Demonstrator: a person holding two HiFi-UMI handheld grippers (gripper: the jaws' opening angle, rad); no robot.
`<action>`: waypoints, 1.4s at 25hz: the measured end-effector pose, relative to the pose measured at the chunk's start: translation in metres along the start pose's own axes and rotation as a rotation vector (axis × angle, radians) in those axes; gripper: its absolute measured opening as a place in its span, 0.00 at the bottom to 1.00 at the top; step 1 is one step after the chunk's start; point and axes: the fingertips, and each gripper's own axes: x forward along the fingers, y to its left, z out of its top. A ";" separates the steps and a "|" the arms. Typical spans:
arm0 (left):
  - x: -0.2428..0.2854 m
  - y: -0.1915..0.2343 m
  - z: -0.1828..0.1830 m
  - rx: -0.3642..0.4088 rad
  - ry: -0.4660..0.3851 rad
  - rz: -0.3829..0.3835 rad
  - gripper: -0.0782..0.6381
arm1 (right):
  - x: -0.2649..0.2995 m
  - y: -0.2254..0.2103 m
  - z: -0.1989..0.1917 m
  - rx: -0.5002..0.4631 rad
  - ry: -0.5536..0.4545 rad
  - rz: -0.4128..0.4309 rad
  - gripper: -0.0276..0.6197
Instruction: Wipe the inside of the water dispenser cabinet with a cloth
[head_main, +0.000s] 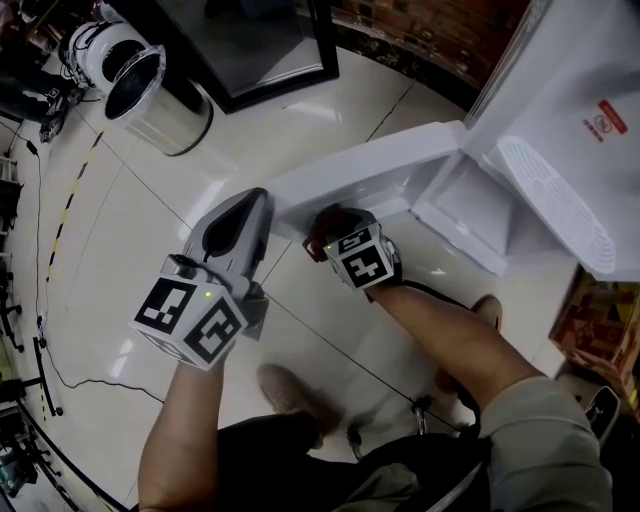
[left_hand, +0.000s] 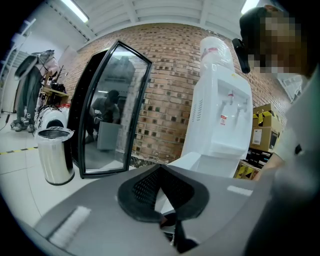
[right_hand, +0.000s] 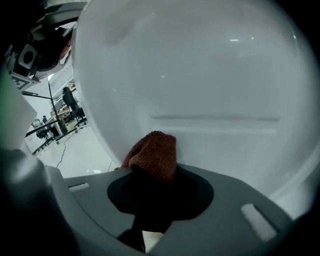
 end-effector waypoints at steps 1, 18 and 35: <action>0.000 0.000 0.000 0.001 0.001 0.000 0.13 | -0.001 -0.004 -0.001 0.014 -0.001 -0.014 0.21; 0.002 0.002 0.000 0.011 -0.001 0.018 0.13 | -0.055 -0.132 -0.023 0.267 -0.020 -0.313 0.21; 0.008 0.010 0.004 0.011 -0.012 0.033 0.13 | -0.118 -0.194 -0.053 0.357 -0.007 -0.457 0.21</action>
